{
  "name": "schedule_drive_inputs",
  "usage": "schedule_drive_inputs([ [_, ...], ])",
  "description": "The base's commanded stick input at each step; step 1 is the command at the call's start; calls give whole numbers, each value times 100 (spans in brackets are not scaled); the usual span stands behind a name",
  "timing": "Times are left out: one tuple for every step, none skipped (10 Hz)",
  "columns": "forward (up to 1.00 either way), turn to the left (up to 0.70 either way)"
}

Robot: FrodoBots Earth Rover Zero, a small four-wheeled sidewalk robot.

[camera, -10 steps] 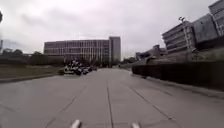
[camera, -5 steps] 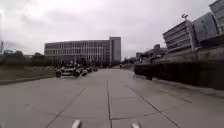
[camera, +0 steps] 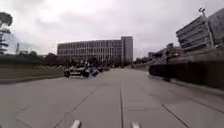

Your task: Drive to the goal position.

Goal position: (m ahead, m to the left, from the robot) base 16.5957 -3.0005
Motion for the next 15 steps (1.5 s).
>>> schedule_drive_inputs([
  [100,0],
  [100,0],
  [100,0],
  [100,0],
  [100,0],
  [100,-20],
  [100,-2],
  [100,0],
  [100,0],
  [100,0],
  [100,0],
  [100,0],
  [100,-7],
  [100,-7],
  [100,-3],
])
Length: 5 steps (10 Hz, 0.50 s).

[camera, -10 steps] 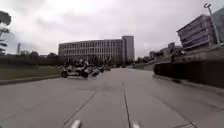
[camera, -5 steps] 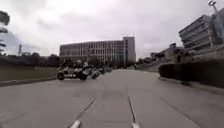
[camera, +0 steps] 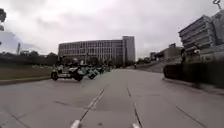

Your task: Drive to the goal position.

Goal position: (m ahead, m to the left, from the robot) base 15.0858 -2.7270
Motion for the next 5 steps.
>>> schedule_drive_inputs([
  [100,0],
  [100,0],
  [100,0],
  [100,0],
  [100,0],
])
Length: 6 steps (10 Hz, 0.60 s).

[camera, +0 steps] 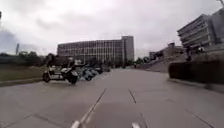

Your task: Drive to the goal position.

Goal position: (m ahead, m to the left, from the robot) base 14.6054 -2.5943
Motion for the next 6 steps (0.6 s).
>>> schedule_drive_inputs([
  [100,0],
  [100,0],
  [100,-5],
  [100,-9],
  [100,-13],
  [100,0],
])
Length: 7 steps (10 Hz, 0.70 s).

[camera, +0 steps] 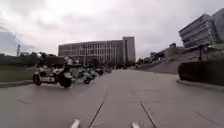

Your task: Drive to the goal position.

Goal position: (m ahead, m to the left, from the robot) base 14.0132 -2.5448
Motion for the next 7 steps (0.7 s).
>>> schedule_drive_inputs([
  [100,-18],
  [100,-18],
  [100,-7],
  [100,-29],
  [100,-1],
  [100,-28],
  [100,-33],
])
